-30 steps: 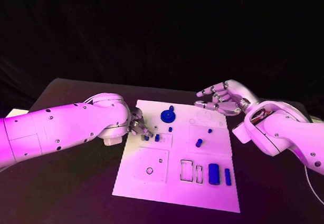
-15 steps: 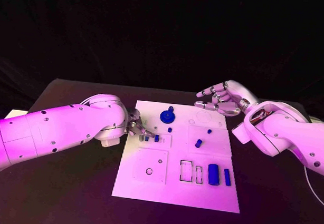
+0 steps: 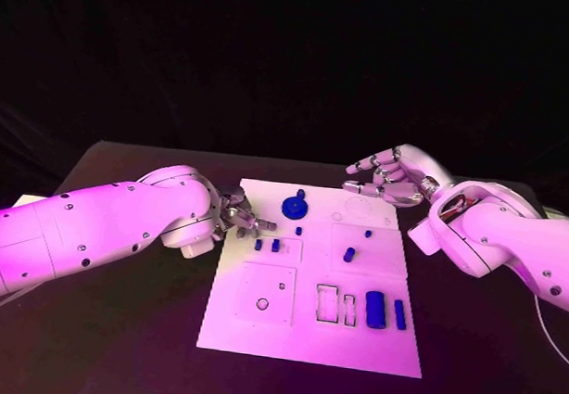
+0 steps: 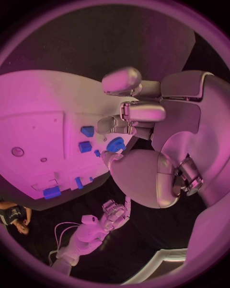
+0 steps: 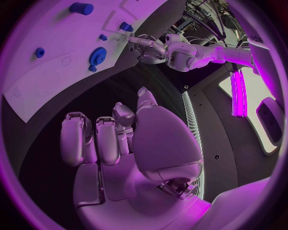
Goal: Assemble the parts on the task board
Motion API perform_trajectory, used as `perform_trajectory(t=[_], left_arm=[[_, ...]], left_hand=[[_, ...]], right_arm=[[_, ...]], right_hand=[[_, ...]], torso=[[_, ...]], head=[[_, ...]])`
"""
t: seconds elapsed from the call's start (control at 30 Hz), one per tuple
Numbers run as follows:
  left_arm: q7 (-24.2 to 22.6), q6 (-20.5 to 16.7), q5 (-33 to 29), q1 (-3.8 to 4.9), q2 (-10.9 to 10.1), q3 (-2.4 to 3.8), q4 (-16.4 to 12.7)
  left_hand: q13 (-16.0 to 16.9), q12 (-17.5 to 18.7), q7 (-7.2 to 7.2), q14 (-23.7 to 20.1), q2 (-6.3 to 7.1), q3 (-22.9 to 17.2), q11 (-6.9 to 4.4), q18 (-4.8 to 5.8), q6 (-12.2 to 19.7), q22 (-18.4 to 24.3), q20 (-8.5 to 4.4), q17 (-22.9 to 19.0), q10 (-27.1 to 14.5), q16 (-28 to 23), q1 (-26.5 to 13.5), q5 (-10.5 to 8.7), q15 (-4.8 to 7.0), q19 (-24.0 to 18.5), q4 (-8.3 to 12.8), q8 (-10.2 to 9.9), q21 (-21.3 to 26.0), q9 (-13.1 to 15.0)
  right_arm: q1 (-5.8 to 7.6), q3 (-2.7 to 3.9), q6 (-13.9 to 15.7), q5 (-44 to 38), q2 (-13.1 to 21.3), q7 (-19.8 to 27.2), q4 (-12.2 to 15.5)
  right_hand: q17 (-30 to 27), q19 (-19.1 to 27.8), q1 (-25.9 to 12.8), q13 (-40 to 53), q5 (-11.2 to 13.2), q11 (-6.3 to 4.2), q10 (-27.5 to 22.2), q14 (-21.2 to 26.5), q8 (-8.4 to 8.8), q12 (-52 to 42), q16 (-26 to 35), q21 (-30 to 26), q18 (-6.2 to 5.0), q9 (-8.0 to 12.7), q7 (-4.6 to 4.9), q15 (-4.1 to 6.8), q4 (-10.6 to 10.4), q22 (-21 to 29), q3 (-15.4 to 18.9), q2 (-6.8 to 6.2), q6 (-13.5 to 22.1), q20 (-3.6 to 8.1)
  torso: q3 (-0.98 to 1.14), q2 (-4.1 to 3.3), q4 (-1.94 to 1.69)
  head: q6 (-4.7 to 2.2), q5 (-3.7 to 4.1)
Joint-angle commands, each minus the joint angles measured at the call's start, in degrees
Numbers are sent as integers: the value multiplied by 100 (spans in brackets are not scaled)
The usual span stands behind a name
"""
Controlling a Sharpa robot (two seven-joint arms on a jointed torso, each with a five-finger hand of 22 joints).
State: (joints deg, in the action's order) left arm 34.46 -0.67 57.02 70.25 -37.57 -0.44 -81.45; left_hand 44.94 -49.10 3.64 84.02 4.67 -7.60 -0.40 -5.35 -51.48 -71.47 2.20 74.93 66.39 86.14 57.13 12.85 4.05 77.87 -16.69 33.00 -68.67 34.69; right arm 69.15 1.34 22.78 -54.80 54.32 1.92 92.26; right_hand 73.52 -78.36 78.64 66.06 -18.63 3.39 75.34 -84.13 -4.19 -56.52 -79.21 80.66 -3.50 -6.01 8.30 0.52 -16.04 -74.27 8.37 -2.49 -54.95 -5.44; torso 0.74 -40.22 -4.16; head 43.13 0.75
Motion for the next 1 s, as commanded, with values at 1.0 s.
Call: perform_trajectory(t=[1.0], left_arm=[[-3147, -694, 2611, -12, 795, -65, 708]], left_hand=[[-3337, 3022, 505, -401, 501, -838, 595, -362, 17, 1773, 424, -1673, -1165, -1976, 2784, -199, -468, -496, 968, -1857, 2385, -2214]], right_arm=[[-51, -2, -91, 5, -91, 36, -30]], right_hand=[[0, 31, 4, -5, -37, -1, -30, -233, -12, 16, 17, -35, -43, -10, 10, 31, -9, 6, 39, 51, -36, -10]], torso=[[-5, -27, 18]], head=[[-67, 49]])
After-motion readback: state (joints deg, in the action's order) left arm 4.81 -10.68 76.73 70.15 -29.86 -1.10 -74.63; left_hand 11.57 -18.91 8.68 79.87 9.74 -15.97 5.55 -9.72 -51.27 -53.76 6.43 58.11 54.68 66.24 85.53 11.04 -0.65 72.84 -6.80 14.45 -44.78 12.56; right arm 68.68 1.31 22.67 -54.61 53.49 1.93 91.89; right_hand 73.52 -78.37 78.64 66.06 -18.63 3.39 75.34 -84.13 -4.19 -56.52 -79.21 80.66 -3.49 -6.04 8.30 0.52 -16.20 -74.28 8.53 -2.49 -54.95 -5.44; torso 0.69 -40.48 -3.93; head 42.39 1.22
